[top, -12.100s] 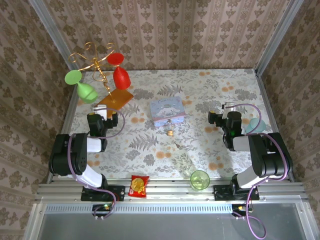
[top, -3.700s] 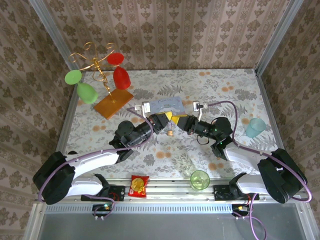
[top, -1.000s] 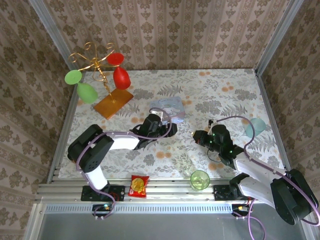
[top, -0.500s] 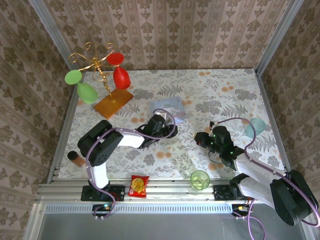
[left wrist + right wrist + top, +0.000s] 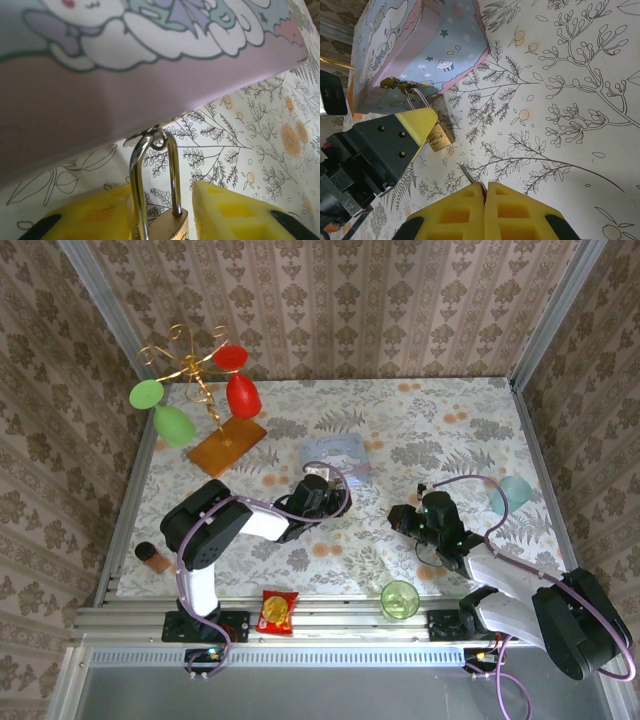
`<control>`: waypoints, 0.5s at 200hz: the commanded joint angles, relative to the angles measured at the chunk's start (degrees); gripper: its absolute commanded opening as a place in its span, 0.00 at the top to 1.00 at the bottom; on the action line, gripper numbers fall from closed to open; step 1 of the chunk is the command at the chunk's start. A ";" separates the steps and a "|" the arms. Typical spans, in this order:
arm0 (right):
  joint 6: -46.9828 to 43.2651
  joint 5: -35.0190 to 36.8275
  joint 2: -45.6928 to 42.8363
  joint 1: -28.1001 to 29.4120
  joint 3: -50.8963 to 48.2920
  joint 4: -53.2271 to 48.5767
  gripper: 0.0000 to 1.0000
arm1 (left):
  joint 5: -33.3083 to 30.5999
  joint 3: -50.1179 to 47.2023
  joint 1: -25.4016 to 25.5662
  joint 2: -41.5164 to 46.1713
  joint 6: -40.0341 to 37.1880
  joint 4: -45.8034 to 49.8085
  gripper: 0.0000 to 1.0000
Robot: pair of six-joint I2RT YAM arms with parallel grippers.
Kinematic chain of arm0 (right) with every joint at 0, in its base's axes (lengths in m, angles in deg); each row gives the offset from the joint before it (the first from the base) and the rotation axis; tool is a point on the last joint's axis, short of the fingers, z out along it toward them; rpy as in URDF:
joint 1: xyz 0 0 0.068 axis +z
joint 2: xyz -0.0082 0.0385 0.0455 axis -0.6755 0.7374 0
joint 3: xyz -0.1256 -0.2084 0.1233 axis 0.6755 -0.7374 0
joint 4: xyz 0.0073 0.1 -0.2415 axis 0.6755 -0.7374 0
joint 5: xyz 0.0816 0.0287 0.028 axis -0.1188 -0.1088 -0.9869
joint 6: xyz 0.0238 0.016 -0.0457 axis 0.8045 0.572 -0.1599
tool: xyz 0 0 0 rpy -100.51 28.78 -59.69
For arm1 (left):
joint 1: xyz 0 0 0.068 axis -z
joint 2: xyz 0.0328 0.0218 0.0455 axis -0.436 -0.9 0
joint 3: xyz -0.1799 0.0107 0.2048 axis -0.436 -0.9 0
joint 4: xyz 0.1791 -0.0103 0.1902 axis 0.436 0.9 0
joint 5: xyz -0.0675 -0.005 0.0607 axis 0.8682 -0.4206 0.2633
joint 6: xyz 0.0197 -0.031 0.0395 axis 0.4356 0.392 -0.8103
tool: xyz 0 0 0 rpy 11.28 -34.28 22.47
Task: Unlock the padlock with the key
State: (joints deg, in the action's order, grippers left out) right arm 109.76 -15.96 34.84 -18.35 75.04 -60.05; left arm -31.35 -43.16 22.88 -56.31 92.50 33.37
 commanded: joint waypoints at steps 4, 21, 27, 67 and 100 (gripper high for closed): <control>0.75 0.45 0.51 -0.32 -0.61 1.75 1.00 | -0.16 -0.91 0.31 -0.42 0.93 -1.24 0.70; 0.92 0.27 0.61 -0.31 -0.83 2.23 1.00 | -0.02 -0.65 0.31 -0.38 0.71 -1.10 0.75; 0.93 0.35 0.63 -0.28 -0.83 2.24 1.00 | 0.10 -0.61 0.21 -0.54 0.82 -1.07 0.75; 1.74 -0.69 2.36 -0.24 -0.74 4.02 1.00 | 0.59 -0.55 0.03 -1.24 1.60 -2.31 0.83; 2.36 -1.21 4.13 -0.32 -0.74 5.54 1.00 | 0.85 -0.12 0.04 -1.10 1.46 -1.61 0.83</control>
State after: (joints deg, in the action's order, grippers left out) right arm 110.91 -16.44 37.79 -18.35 75.00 -56.93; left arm -30.97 -43.33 22.88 -56.42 93.41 32.30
